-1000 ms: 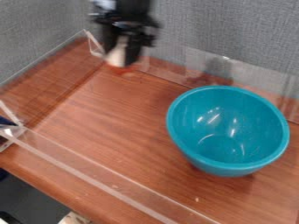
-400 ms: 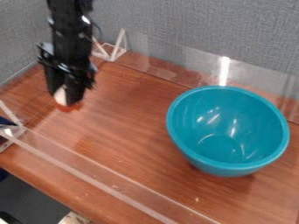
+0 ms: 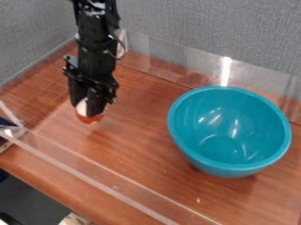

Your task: Remove the mushroom from inside the blue bowl and put it on the table

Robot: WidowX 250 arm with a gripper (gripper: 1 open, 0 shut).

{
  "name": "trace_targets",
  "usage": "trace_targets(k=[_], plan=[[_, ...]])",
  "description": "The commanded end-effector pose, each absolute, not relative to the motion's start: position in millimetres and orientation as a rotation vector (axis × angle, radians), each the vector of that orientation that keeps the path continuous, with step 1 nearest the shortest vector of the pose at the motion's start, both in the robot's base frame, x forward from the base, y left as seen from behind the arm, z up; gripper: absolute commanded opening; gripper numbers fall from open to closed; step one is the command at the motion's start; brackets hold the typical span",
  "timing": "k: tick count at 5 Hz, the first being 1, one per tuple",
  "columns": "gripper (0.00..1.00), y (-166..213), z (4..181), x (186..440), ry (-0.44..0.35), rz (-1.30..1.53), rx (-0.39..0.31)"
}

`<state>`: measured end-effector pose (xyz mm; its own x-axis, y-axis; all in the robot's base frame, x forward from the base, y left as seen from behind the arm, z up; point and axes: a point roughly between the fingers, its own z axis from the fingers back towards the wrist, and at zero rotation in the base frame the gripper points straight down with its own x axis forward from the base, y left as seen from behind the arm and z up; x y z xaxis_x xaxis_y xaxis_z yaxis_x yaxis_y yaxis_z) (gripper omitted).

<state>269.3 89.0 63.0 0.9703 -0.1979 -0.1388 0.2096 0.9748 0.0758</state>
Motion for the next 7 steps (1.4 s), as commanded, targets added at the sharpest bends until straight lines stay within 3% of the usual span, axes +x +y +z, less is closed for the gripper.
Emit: trace_targets(k=[1,7], plan=[[0.00,85.1,70.7,273.8,0.097,-0.226,0.109],[0.00,87.6,73.9,274.9,0.075,-0.243,0.094]])
